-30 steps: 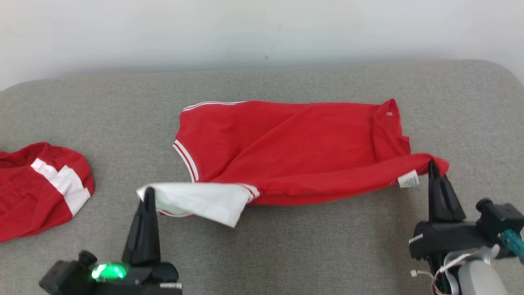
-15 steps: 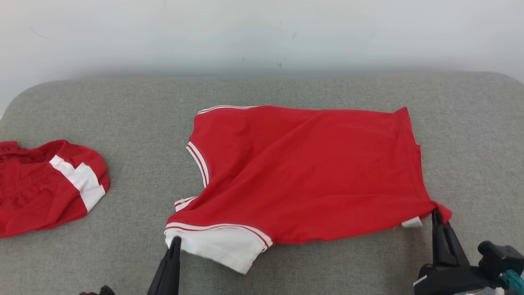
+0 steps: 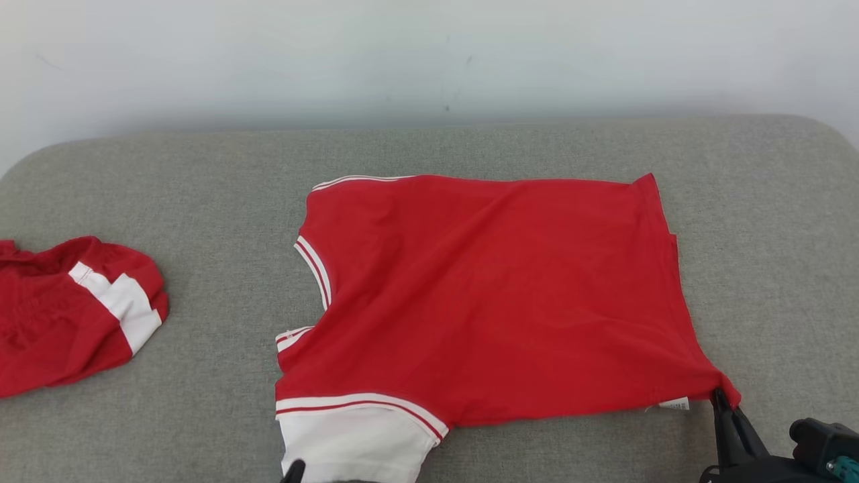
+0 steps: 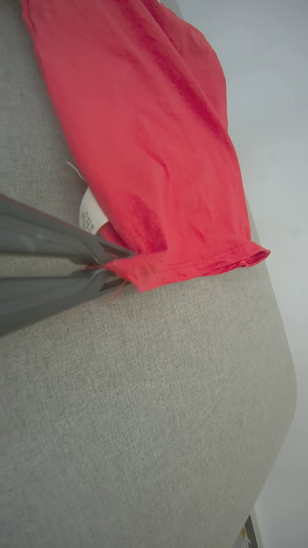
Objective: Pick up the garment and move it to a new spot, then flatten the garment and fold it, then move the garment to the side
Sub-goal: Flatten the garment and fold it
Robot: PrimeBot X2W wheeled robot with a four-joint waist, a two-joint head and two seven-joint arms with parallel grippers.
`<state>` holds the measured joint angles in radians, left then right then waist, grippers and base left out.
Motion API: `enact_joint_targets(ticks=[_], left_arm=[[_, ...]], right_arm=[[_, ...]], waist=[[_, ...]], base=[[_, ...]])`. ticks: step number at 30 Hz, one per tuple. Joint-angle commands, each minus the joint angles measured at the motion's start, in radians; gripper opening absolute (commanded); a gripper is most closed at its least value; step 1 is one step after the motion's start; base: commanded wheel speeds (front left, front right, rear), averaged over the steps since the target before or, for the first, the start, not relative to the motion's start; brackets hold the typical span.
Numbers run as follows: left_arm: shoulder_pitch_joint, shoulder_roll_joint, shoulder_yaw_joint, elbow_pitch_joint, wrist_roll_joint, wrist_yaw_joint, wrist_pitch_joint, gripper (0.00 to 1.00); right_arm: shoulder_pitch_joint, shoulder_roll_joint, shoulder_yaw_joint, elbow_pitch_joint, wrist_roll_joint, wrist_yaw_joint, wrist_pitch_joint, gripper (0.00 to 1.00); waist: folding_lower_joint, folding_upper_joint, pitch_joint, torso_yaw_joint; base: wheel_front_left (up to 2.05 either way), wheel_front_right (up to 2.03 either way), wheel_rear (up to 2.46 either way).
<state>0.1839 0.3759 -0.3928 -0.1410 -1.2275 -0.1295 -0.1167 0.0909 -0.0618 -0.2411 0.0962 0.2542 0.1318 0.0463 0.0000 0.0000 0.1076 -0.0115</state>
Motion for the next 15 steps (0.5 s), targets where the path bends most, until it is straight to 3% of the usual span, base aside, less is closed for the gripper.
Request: enact_joint_targets(ticks=[1, 15], left_arm=[[0.019, 0.012, -0.001, -0.005, -0.013, -0.001, 0.010, 0.00], [0.145, 0.132, -0.014, -0.077, -0.187, 0.019, 0.182, 0.00]], right_arm=[[0.010, 0.004, -0.002, -0.009, 0.005, -0.002, 0.007, 0.00], [0.068, 0.007, -0.049, -0.042, 0.014, -0.002, 0.147, 0.00]], waist=[[0.0000, 0.0000, 0.002, -0.002], [0.0000, 0.0000, -0.018, 0.003]], base=[[0.00, 0.00, 0.00], [0.00, 0.00, 0.00]])
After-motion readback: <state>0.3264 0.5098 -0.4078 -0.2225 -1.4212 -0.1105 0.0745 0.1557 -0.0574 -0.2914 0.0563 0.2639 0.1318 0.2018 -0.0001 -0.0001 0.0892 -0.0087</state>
